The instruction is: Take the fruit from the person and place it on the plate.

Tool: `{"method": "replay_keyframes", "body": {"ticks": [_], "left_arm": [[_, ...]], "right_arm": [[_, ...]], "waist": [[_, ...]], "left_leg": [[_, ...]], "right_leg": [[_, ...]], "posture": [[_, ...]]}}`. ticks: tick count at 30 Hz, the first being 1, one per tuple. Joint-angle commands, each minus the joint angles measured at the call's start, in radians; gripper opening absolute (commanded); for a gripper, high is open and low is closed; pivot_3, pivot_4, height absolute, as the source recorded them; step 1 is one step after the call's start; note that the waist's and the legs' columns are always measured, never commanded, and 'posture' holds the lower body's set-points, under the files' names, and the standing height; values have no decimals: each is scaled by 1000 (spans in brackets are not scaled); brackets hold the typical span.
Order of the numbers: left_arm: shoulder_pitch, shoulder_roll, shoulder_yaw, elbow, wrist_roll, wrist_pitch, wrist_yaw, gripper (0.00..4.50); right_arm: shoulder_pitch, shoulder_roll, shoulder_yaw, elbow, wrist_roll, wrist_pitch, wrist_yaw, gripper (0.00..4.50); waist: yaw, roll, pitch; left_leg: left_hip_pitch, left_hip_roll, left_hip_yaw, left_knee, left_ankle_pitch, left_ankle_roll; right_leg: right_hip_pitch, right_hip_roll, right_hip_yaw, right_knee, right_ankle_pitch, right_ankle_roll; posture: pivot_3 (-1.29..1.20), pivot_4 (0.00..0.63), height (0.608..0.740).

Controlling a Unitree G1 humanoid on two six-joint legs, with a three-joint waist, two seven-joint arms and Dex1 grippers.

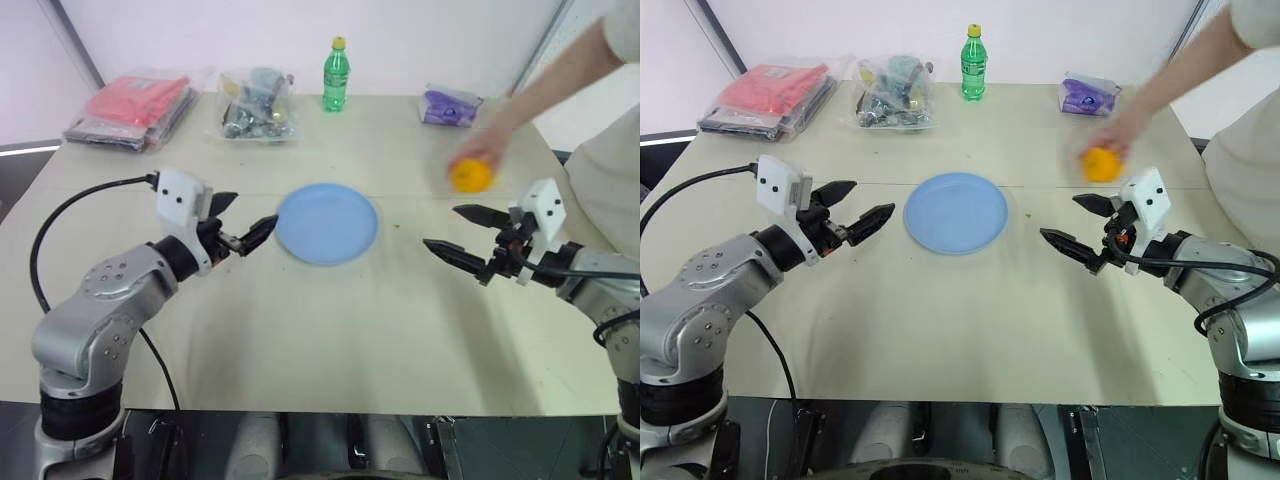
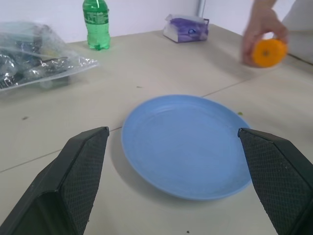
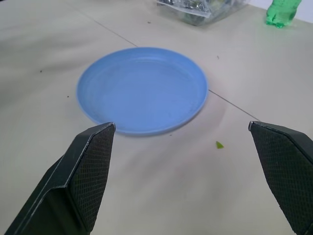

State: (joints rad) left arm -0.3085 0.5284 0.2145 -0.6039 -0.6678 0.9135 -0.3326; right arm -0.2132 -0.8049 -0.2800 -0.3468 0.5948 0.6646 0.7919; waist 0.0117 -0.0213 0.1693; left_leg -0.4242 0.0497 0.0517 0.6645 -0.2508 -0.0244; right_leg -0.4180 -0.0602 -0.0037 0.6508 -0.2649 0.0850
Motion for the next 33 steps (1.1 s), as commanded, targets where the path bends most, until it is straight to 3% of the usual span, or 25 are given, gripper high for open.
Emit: {"method": "replay_keyframes", "body": {"ticks": [1, 33], "left_arm": [[-3, -5, 23, -38, -17, -11, 15, 4430], [-16, -14, 0, -32, -49, -18, 39, 4430]], "right_arm": [[-19, -16, -28, -9, 13, -8, 5, 4500], [8, -26, -56, -62, 37, 37, -24, 4500]], "waist": [[0, 0, 0], [0, 0, 0]], "left_leg": [[0, 0, 0, 0, 0, 0], [0, 0, 0, 0, 0, 0]], "right_leg": [[0, 0, 0, 0, 0, 0], [0, 0, 0, 0, 0, 0]], "posture": [[0, 150, 731], [0, 150, 731]]}}
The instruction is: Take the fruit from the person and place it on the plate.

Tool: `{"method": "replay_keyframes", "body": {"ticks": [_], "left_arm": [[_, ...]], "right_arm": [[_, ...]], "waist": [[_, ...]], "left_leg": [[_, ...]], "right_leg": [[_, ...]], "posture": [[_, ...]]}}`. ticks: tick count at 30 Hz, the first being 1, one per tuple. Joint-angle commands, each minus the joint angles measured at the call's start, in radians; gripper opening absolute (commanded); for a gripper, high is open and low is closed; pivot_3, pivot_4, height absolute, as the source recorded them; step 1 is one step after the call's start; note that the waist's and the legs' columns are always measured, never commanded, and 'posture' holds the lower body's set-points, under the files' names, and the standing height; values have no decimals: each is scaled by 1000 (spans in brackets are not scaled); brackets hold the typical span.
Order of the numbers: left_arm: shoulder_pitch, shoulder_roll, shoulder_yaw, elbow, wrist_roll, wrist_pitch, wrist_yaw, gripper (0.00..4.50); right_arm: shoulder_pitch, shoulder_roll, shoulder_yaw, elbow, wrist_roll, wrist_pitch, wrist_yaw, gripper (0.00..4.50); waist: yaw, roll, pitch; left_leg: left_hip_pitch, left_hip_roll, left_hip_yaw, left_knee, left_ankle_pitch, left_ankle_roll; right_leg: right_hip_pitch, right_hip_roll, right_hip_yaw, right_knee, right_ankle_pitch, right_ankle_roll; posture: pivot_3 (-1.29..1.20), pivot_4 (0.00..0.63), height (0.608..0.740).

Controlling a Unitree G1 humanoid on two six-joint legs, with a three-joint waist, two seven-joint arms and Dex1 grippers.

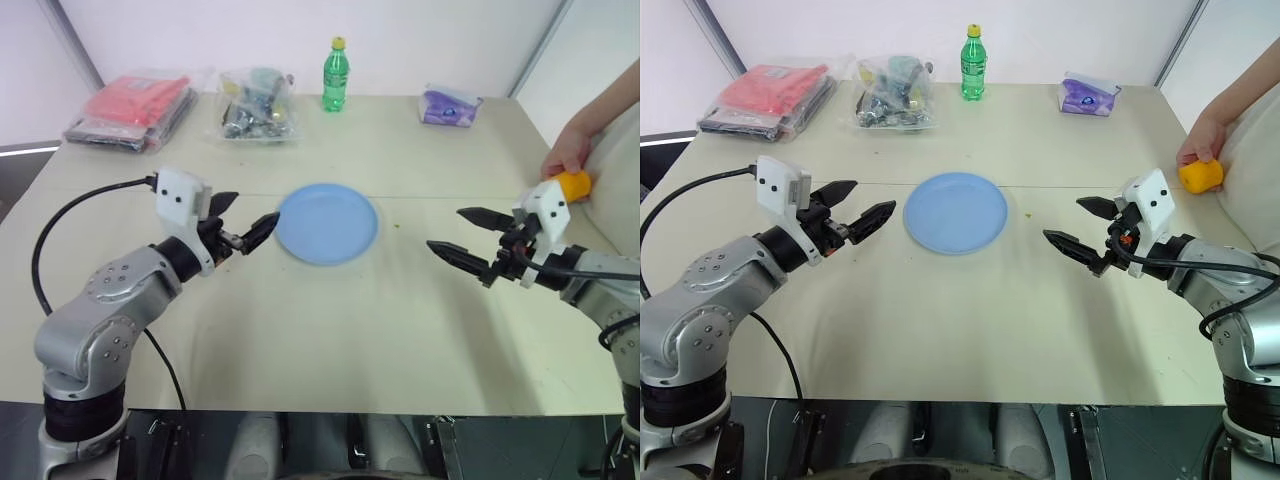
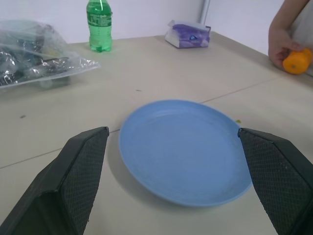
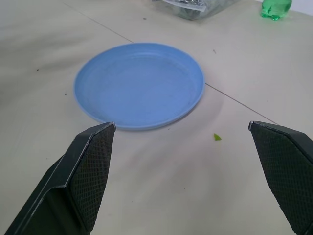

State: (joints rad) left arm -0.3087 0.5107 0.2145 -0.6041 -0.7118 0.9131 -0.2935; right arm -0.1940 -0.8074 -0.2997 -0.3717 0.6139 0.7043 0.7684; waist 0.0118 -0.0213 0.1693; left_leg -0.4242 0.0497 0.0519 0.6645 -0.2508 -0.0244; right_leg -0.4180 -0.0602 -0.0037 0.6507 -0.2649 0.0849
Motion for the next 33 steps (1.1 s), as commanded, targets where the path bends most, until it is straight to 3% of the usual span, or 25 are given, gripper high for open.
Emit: {"method": "replay_keyframes", "body": {"ticks": [1, 18, 23, 28, 33], "left_arm": [[-17, 3, 0, -31, -5, -18, 1, 4430], [-43, 2, -6, -21, 13, -31, 15, 4430], [-46, -2, -24, -14, 46, -62, 15, 4430], [-51, -12, -49, -16, 62, -75, 13, 4430], [-57, -13, -57, -15, 69, -78, 9, 4430]], "right_arm": [[-14, -23, -36, -36, 18, -1, -1, 4500], [-45, 11, -15, -54, 29, 2, -36, 4500], [-154, 114, 12, -66, 30, 34, -197, 4500], [-297, 294, 31, -105, 85, 158, -434, 4500], [-360, 369, 39, -99, 94, 217, -547, 4500]], "waist": [[0, 0, 0], [0, 0, 0], [-2, 0, 0], [-5, 0, 0], [1, 0, 0]], "left_leg": [[0, 0, 0, 0, 0, 0], [0, 0, 0, 0, 0, 0], [0, 0, 0, 0, 0, 0], [0, 0, 0, 0, 0, 0], [-2, 0, 0, 0, 0, 0]], "right_leg": [[0, 0, 0, 0, 0, 0], [0, 0, 0, 0, 0, 0], [0, 0, 0, 0, 0, 0], [-1, 0, 0, 1, 0, 0], [-2, -1, 0, 0, 0, 0]], "posture": [[0, 150, 731], [0, 150, 731], [0, 150, 731], [0, 150, 731], [0, 150, 731]]}}
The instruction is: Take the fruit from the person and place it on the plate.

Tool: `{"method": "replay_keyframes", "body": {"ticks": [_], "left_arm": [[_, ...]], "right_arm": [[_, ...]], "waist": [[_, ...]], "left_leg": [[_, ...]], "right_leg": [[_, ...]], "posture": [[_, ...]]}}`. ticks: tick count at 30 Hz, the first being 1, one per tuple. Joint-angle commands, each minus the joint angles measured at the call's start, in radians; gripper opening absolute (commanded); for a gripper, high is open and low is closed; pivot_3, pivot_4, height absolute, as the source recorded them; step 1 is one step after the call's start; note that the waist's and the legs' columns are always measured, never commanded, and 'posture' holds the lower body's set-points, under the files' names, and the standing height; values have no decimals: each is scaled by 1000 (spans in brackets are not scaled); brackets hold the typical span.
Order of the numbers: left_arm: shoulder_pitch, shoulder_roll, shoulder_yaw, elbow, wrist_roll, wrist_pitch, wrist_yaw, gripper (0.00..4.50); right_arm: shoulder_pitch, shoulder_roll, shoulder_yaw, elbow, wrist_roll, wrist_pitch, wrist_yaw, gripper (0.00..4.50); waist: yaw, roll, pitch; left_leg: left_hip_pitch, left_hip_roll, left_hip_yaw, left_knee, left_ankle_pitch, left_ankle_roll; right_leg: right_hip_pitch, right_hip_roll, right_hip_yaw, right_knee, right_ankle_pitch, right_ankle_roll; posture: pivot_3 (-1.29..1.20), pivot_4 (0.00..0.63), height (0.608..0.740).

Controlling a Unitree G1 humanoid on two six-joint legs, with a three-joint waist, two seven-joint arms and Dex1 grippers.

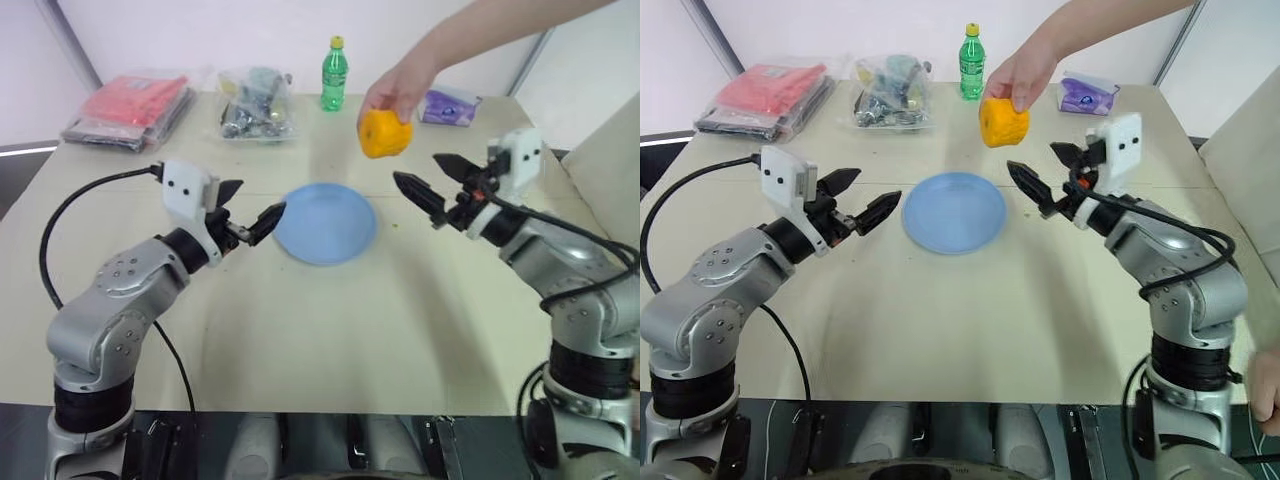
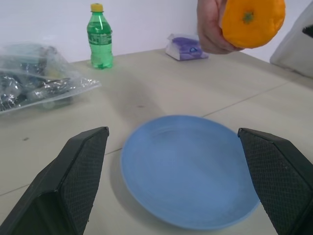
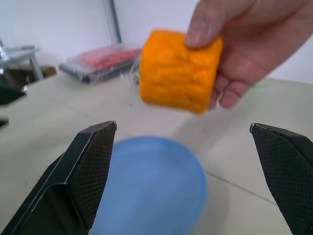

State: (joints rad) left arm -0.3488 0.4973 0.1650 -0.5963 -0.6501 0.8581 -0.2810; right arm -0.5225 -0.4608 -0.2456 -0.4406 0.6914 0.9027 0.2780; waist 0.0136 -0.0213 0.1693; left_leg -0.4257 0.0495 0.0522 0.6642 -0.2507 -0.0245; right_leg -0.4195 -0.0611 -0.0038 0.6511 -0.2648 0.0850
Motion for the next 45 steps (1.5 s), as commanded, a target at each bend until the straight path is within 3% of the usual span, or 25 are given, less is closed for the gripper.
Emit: {"method": "replay_keyframes", "body": {"ticks": [1, 26, 29, 32, 41, 45], "left_arm": [[-18, 0, -8, -23, 9, -23, -4, 4430], [-23, -9, -23, -44, 26, -22, 14, 4430], [-23, -13, -24, -45, 32, -23, 16, 4500], [-21, -16, -23, -47, 34, -22, 18, 4500], [13, 3, 23, -55, 16, 1, 27, 4500], [41, 29, 57, -65, 3, 17, 19, 4500]], "right_arm": [[-40, 32, -13, -26, 16, 23, -69, 4500], [-186, 145, 60, 125, -49, -38, -118, 4500], [-196, 151, 66, 145, -61, -54, -113, 3662], [-202, 153, 69, 154, -67, -61, -109, 2214], [-191, 150, 93, 155, -74, -52, -87, 2165], [-143, 152, 174, 155, -112, -42, -56, 2165]], "waist": [[-1, 0, 0], [-10, 0, 0], [-10, 0, 0], [-10, 0, 0], [-14, 0, 0], [-25, 0, 0]], "left_leg": [[0, 0, 0, 0, 0, 0], [0, 0, 0, -1, 0, 0], [0, 0, 1, -1, 0, 0], [0, 0, 0, -1, 0, 0], [0, 0, 0, -1, 0, 0], [0, 0, 0, -2, 0, 0]], "right_leg": [[0, 0, 0, 0, 0, 0], [-1, 0, 0, 0, 0, 0], [-1, 0, 0, 0, 0, 0], [-1, 0, 0, 0, 0, 0], [-1, 0, 0, 0, 0, 0], [-2, 0, 0, 0, 0, 0]], "posture": [[0, 150, 731], [0, 150, 731], [0, 150, 731], [0, 150, 731], [0, 150, 731], [0, 150, 731]]}}
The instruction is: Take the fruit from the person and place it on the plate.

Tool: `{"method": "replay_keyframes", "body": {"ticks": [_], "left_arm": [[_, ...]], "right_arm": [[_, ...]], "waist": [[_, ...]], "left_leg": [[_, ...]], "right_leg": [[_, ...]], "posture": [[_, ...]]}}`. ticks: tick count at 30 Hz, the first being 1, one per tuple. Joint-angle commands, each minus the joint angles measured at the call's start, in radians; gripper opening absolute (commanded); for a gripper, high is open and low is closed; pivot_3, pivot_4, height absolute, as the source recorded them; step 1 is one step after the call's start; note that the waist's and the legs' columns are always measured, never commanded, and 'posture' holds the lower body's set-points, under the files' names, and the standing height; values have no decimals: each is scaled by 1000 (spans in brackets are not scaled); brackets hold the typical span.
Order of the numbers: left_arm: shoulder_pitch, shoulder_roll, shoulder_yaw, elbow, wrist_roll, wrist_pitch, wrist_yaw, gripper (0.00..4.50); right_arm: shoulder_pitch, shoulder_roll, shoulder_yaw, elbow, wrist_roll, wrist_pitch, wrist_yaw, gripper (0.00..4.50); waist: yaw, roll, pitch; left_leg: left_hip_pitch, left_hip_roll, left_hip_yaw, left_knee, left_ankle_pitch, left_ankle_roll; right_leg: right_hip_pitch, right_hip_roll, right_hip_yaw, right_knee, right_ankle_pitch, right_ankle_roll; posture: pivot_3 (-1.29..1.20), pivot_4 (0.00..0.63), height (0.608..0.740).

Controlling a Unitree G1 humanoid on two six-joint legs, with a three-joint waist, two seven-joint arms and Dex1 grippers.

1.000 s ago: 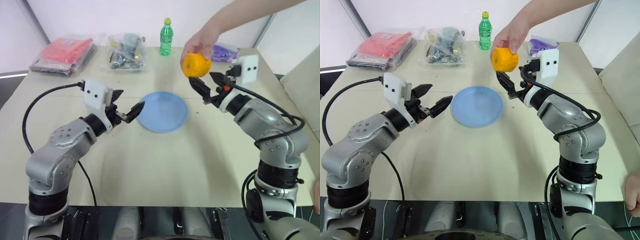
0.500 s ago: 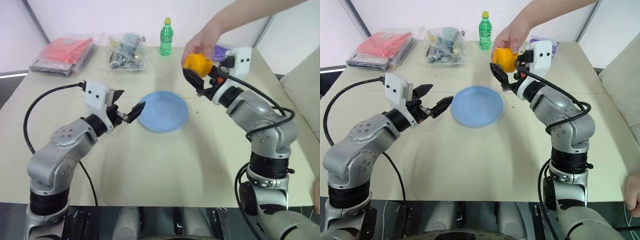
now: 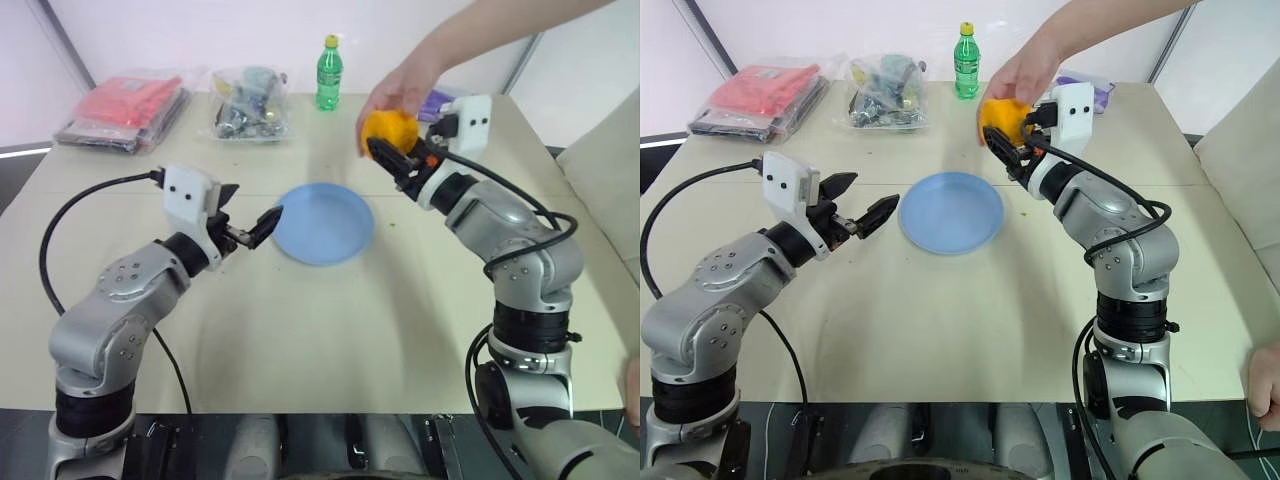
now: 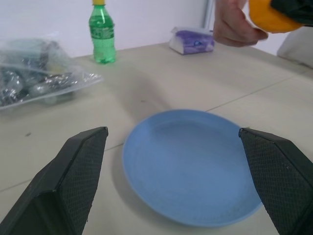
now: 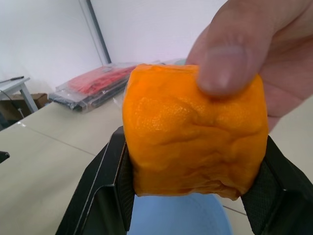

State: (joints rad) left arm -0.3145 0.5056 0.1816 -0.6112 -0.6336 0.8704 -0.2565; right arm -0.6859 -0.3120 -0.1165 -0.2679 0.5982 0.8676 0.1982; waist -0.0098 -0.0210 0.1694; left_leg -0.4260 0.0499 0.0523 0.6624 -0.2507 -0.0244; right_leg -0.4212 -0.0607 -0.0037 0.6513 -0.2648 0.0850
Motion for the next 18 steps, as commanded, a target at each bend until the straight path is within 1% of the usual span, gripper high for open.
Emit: {"method": "replay_keyframes", "body": {"ticks": [1, 6, 8, 11, 14, 18], "left_arm": [[9, 26, 43, -51, -16, 6, -5, 4500], [35, 37, 58, -68, -28, 28, 5, 4500], [44, 40, 57, -73, -25, 28, 7, 4500], [52, 39, 62, -86, -26, 33, 19, 4500], [57, 37, 64, -100, -31, 38, 31, 4500], [73, 38, 61, -121, -34, 42, 40, 4500]], "right_arm": [[27, 7, 54, -14, -25, -9, 26, 2165], [48, 53, 196, 96, -120, -34, 48, 2165], [48, 63, 229, 137, -159, -53, 55, 2165], [55, 79, 305, 233, -244, -123, 71, 2165], [59, 79, 353, 288, -311, -187, 101, 2165], [68, 88, 362, 318, -345, -215, 129, 2165]], "waist": [[-2, 0, 0], [-4, 0, 0], [-4, 0, 0], [-2, 0, 0], [-3, 0, 0], [-4, 0, 0]], "left_leg": [[0, 0, 0, 0, 0, 0], [0, 0, 0, 0, 0, 0], [0, 0, 0, 0, 0, 0], [-1, 0, 0, 0, 0, 0], [-1, 0, 0, 0, 0, 0], [-1, 0, 0, 0, 0, 0]], "right_leg": [[0, 0, 0, 0, 0, 0], [0, 0, 0, 0, 0, 0], [-1, 0, 0, 0, 0, 0], [-1, 0, 0, 0, 0, 0], [-1, -1, 0, 0, 0, 0], [-1, -1, 0, 0, 0, 0]], "posture": [[0, 150, 731], [0, 150, 731], [0, 150, 731], [0, 150, 731], [0, 150, 731], [0, 150, 731]]}}
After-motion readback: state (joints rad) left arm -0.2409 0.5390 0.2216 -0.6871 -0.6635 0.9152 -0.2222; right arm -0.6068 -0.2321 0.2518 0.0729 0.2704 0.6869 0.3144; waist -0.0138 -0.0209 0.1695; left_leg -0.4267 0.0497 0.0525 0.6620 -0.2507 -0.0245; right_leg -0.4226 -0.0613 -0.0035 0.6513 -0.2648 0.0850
